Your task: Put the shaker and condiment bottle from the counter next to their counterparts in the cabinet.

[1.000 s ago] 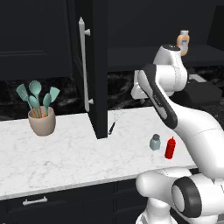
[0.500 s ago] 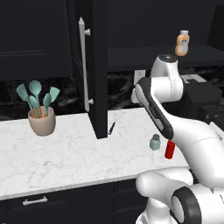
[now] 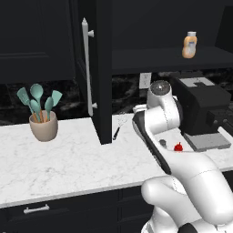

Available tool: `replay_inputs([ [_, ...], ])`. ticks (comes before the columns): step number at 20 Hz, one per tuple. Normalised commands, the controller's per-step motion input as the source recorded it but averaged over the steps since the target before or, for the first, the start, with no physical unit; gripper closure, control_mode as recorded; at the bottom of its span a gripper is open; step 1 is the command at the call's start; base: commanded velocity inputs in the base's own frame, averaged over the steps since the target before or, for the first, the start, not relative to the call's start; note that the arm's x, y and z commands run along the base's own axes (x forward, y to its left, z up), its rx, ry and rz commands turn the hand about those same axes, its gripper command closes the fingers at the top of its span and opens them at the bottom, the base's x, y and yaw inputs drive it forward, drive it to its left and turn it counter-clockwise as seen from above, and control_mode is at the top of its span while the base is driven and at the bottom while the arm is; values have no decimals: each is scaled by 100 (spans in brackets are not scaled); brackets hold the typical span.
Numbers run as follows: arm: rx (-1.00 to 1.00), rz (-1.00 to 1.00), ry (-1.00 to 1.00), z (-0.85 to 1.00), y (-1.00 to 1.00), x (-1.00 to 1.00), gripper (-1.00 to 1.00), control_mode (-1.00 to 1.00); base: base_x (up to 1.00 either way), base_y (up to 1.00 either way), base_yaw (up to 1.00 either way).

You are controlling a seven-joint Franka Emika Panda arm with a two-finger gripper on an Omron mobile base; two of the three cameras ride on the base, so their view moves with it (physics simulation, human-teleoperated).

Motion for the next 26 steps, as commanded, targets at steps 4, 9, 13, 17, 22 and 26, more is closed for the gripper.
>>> replay_inputs([
  [4, -8, -1, -6, -55, 0, 9, -100, -100, 0, 0, 0],
  [9, -18, -13, -3, -38, 29, 14, -100, -100, 0, 0, 0],
  [13, -15, -30, 0, -30, 37, 26, -100, -100, 0, 0, 0],
  [17, -5, -5, 0, -10, 13, 6, -100, -100, 0, 0, 0],
  [22, -8, -17, -23, -29, 4, -4, -100, -100, 0, 0, 0],
  [26, -4, -11, -26, -46, 0, -9, -100, -100, 0, 0, 0],
])
